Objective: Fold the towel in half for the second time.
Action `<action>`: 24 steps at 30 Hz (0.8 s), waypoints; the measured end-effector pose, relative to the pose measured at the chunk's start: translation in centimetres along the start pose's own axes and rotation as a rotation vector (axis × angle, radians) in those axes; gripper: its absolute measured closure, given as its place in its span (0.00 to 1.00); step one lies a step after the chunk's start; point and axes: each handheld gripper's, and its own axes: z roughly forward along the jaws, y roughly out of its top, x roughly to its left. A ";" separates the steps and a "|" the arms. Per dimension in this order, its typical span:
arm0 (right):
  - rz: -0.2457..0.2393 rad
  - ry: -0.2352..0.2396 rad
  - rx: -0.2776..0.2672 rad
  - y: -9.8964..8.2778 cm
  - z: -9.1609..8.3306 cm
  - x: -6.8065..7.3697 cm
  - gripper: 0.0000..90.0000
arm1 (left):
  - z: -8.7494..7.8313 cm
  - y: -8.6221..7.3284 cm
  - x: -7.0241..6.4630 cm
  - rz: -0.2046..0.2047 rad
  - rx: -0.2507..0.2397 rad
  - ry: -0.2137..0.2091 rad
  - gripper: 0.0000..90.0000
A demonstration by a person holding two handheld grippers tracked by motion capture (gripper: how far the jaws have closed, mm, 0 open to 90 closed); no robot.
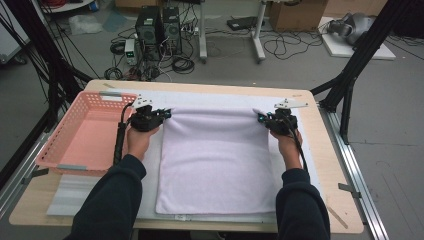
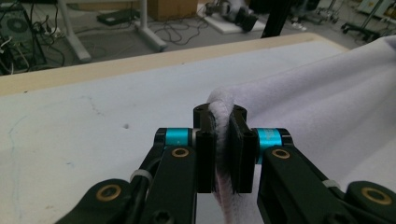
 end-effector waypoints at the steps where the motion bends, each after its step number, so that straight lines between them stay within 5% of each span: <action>1: 0.003 0.004 -0.006 -0.1 -0.4 0.2 0.91 | -0.3 -0.2 -0.4 0.001 0.001 -0.007 0.92; 10: -0.013 0.062 -0.006 -1.9 -3.4 2.0 0.91 | -3.4 -2.2 -2.8 0.015 -0.019 -0.057 0.92; 18: -0.078 0.094 -0.036 -3.2 -6.5 3.7 0.90 | -5.8 -3.7 -4.5 0.033 -0.016 -0.103 0.92; 24: -0.067 0.115 -0.047 -5.3 -8.2 5.0 0.90 | -7.4 -5.1 -6.0 0.067 -0.010 -0.135 0.92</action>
